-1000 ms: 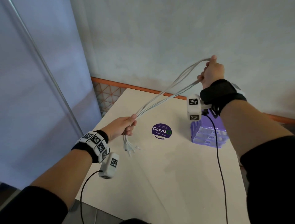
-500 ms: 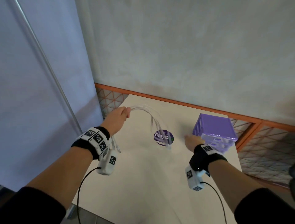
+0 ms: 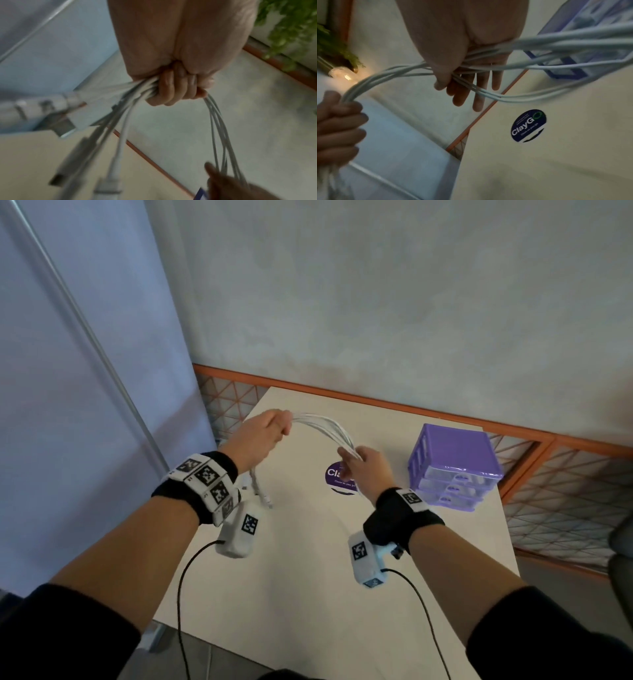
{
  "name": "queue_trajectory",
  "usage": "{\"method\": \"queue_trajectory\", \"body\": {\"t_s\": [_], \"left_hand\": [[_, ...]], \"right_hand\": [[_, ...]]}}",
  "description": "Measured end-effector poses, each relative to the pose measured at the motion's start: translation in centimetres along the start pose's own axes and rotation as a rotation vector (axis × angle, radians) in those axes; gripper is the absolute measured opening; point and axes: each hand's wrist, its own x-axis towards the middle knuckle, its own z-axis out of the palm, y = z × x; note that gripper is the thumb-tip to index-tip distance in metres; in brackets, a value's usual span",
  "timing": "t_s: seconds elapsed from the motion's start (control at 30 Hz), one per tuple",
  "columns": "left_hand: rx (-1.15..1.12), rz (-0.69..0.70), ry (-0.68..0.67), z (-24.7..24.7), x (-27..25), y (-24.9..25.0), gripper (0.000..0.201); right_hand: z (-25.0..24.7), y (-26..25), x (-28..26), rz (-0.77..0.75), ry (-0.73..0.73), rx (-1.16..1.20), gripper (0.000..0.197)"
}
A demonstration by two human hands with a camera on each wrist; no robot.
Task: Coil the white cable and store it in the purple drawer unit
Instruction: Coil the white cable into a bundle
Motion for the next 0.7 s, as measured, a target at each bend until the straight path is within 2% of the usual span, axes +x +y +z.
{"method": "queue_trajectory", "body": {"t_s": [0.07,0.13,0.23,0.33,0.5,0.6,0.63,0.7], "left_hand": [[-0.003,-0.002,-0.025,0.4,-0.2,0.0,0.037],[-0.102,-0.052,-0.055,1.4,-0.4,0.0,0.037],[-0.229,-0.11,-0.098,3.0,-0.8,0.2,0.038],[-0.226,-0.135,-0.151,4.2,-1.0,0.8,0.041],[-0.073,-0.107,-0.238,5.4,-0.6,2.1,0.049],[0.027,-0.076,-0.318,5.4,-0.2,2.3,0.076],[0.048,-0.078,-0.334,5.4,0.0,2.3,0.08],[0.079,-0.088,-0.347,5.3,0.0,2.5,0.075]], "right_hand": [[-0.3,0.2,-0.4,0.071,-0.013,0.039,0.046],[-0.2,-1.0,-0.7,0.177,0.032,0.183,0.049],[-0.5,-3.7,-0.5,0.244,0.071,0.615,0.049],[-1.2,-6.2,-0.3,0.264,0.036,0.962,0.049],[-1.2,-7.5,-0.7,0.307,-0.026,1.233,0.05],[-1.1,-7.5,-1.2,0.328,-0.034,1.333,0.052],[-1.1,-7.4,-1.4,0.331,-0.028,1.346,0.052],[-1.1,-7.1,-1.7,0.329,-0.02,1.348,0.052]]}}
